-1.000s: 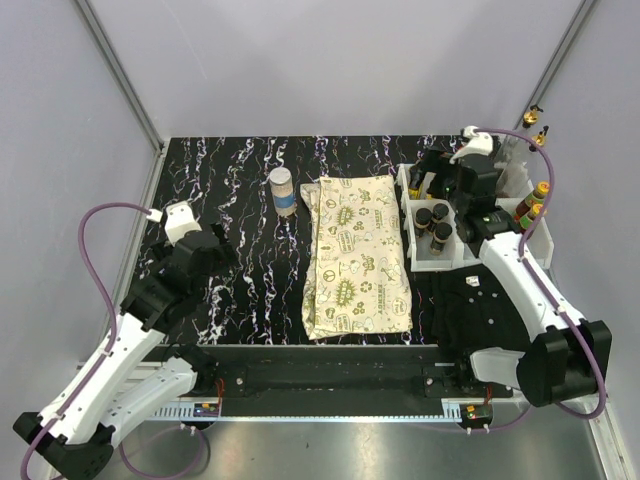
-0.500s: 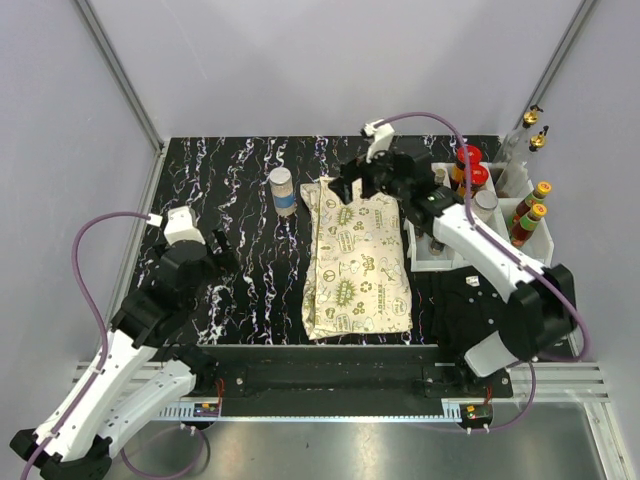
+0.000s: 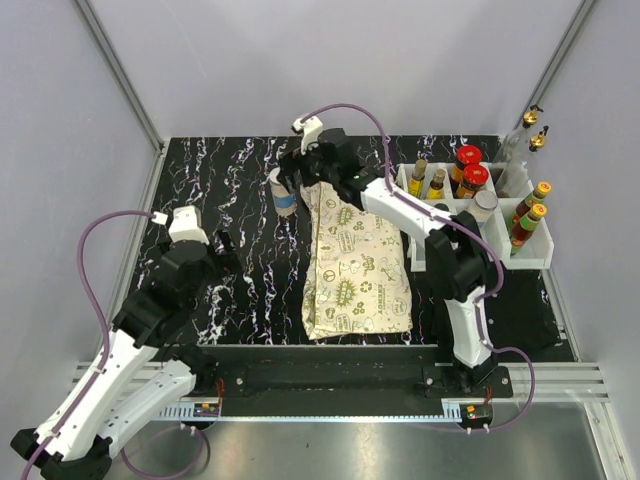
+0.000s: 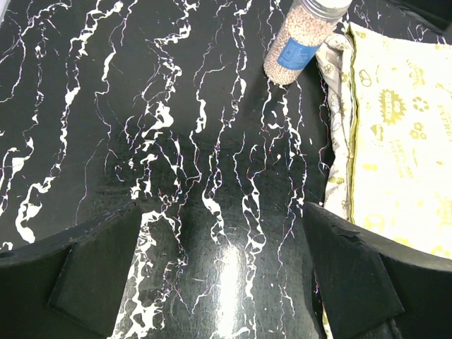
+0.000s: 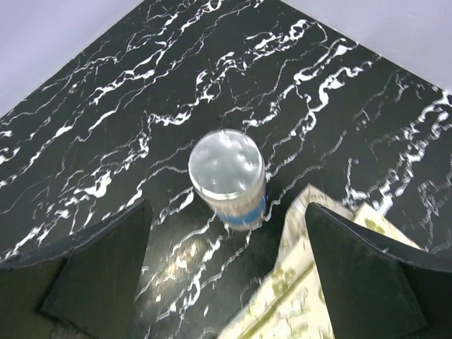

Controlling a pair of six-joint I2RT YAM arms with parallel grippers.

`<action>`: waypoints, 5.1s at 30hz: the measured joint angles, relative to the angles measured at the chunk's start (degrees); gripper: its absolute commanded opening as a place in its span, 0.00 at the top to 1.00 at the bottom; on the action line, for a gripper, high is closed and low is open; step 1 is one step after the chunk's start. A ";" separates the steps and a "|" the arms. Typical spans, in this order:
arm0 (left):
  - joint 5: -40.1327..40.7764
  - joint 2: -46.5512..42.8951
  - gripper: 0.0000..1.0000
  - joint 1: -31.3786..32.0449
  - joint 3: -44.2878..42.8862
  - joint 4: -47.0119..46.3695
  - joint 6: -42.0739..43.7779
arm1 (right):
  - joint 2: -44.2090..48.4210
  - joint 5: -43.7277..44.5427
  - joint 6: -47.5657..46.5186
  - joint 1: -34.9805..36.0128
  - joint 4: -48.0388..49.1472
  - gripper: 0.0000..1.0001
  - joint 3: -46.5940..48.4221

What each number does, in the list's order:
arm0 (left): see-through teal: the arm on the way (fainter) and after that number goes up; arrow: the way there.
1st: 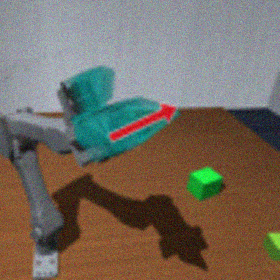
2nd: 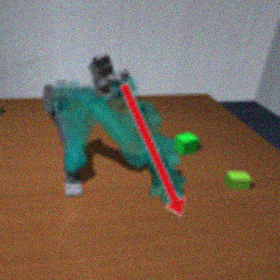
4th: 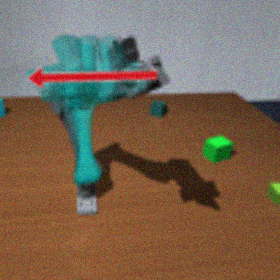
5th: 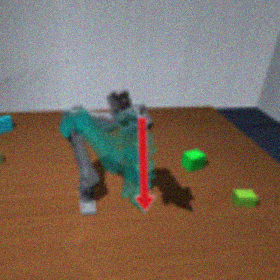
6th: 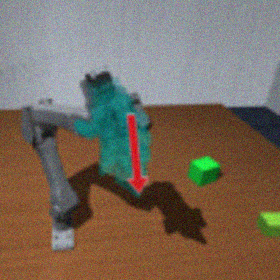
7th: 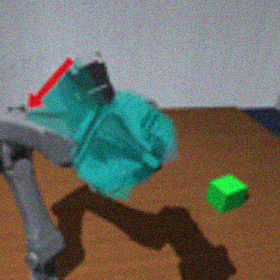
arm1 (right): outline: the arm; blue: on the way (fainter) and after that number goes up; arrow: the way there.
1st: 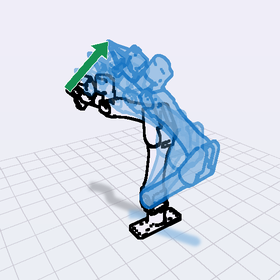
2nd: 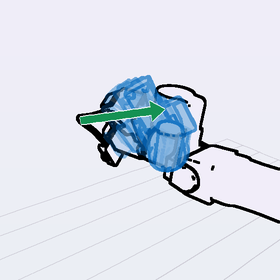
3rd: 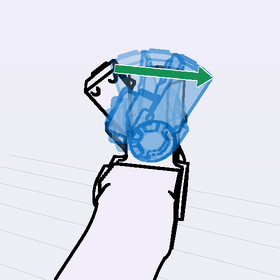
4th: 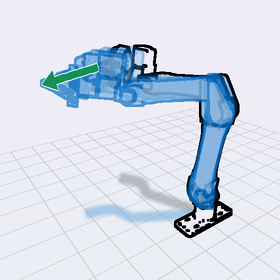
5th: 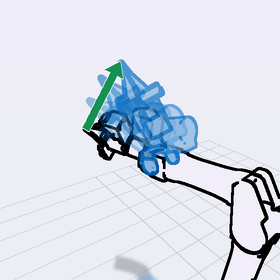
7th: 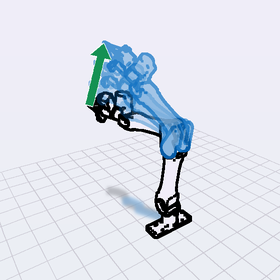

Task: Organize the condiment bottles
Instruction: Pick up the bottle from the center of the board, then place the bottle in the storage box.

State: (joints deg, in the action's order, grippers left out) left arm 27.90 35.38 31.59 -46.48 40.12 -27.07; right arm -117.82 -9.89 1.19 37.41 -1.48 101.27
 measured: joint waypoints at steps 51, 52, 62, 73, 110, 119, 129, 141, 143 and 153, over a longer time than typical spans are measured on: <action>-0.57 0.61 0.01 0.00 0.15 -0.42 0.76 | -17.64 13.22 -1.62 3.85 3.37 1.00 10.49; -0.57 0.61 0.01 0.00 0.15 -0.42 0.76 | -16.79 13.84 -1.68 3.93 3.37 1.00 9.25; -0.57 0.61 0.01 0.00 0.15 -0.44 0.74 | -5.09 15.74 -1.66 4.02 2.73 1.00 -0.24; -0.57 0.61 0.01 0.00 0.15 -0.42 0.76 | 18.38 21.44 -1.40 4.26 1.81 1.00 -11.50; -0.74 -0.57 0.01 0.00 0.15 -0.76 0.72 | 62.84 58.55 23.12 -14.32 -27.34 1.00 -46.71; -1.36 0.00 0.01 0.00 0.15 -0.81 0.72 | 60.50 57.22 29.42 -22.95 -26.77 1.00 -51.28; -6.95 2.21 0.01 0.00 0.15 -1.38 1.64 | 50.71 56.87 33.33 -31.28 -15.69 1.00 -52.96; -14.49 5.31 0.01 0.00 0.22 -3.82 3.28 | 41.86 52.46 32.85 -33.68 -8.15 0.99 -55.23; -15.41 5.70 0.01 0.00 0.22 -4.09 3.32 | 41.16 52.41 32.52 -33.68 -7.10 0.95 -55.56; -17.44 7.32 0.01 0.00 0.22 -4.31 3.30 | 38.77 52.41 31.47 -33.68 -5.51 0.67 -55.65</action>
State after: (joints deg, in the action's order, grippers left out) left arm 10.46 42.70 31.59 -46.26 35.81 -23.77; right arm -79.05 42.52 32.67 3.73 -6.98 45.63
